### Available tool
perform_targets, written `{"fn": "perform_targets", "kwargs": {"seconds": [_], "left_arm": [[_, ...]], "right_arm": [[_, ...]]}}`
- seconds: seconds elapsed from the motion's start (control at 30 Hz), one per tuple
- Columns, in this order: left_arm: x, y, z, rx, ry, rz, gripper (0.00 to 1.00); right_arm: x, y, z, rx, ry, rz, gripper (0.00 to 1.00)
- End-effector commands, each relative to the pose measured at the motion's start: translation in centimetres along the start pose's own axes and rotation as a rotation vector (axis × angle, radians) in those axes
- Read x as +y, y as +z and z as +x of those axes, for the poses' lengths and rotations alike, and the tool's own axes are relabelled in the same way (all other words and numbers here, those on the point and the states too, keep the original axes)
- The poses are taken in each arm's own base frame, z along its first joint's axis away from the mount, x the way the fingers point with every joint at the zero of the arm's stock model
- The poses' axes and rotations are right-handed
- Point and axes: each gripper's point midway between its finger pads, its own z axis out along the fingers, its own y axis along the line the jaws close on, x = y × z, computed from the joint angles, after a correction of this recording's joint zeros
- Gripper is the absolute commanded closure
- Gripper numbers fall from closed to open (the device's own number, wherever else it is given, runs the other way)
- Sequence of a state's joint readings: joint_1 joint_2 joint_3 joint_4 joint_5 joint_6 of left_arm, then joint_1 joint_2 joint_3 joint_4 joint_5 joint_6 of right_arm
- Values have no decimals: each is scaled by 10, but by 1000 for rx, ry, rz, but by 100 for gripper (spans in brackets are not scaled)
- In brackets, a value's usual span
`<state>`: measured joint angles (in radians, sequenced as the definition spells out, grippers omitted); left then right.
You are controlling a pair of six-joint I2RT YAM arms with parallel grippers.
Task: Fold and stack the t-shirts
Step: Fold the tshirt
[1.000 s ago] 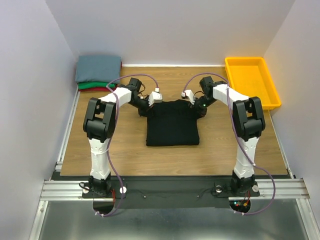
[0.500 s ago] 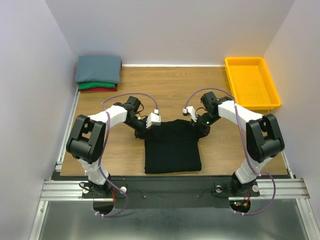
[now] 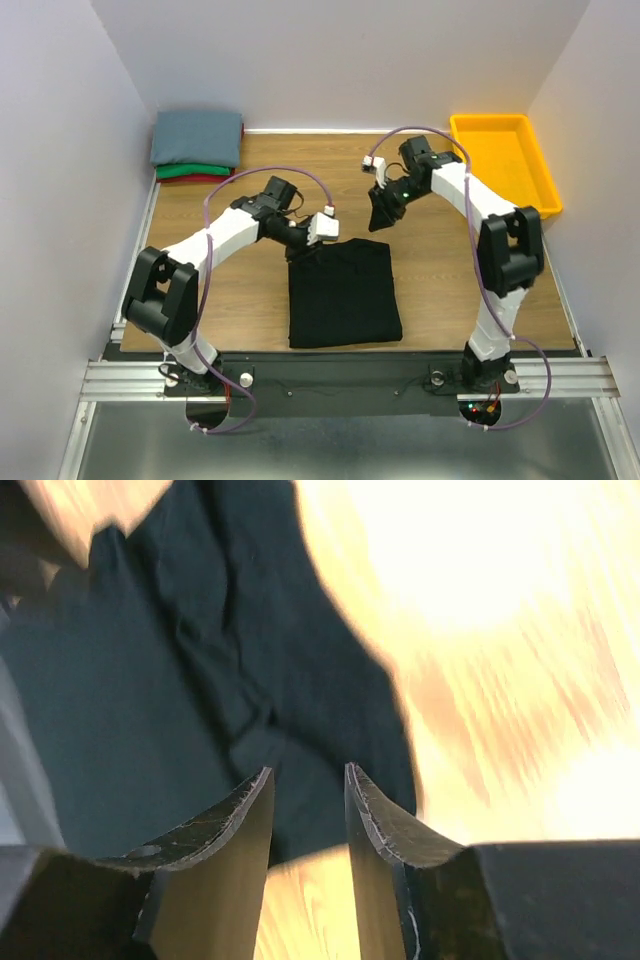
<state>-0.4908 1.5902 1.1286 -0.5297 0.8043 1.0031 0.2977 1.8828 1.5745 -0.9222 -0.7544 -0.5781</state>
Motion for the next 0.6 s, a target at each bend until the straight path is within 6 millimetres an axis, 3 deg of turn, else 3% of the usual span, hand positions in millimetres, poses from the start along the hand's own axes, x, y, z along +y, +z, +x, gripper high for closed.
{"fn": "perform_targets", "kwargs": {"seconds": [0.0, 0.1, 0.2, 0.33, 0.57], "left_arm": [[6, 20, -31, -50, 19, 6, 55], [5, 36, -34, -51, 12, 36, 52], [-6, 55, -32, -32, 13, 81, 49], [-10, 77, -22, 8, -16, 97, 49], [-2, 91, -14, 29, -20, 73, 51]], "right_arm": [[-13, 24, -37, -104, 91, -93, 60], [-26, 42, -37, -103, 134, -118, 60], [-25, 55, -42, -119, 169, -166, 60], [-29, 80, -31, -105, 219, -199, 61], [-40, 110, -8, -78, 295, -209, 61]]}}
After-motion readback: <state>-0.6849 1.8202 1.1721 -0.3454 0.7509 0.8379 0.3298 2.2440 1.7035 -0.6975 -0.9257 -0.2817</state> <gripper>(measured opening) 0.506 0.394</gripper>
